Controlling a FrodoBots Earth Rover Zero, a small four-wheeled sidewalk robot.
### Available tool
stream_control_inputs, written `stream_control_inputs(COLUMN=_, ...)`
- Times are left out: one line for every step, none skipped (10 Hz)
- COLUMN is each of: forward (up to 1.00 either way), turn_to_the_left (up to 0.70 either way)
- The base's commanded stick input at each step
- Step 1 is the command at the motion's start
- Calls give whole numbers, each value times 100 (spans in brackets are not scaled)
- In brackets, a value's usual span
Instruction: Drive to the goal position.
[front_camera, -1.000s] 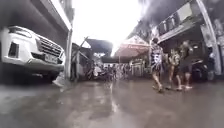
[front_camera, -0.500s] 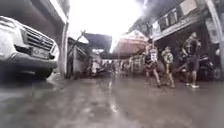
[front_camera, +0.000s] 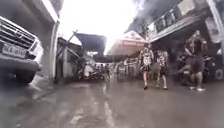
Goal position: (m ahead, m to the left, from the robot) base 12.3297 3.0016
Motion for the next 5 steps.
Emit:
stream_control_inputs(forward=99, turn_to_the_left=-14)
stream_control_inputs(forward=99, turn_to_the_left=0)
stream_control_inputs(forward=99, turn_to_the_left=0)
stream_control_inputs(forward=99, turn_to_the_left=0)
stream_control_inputs(forward=99, turn_to_the_left=0)
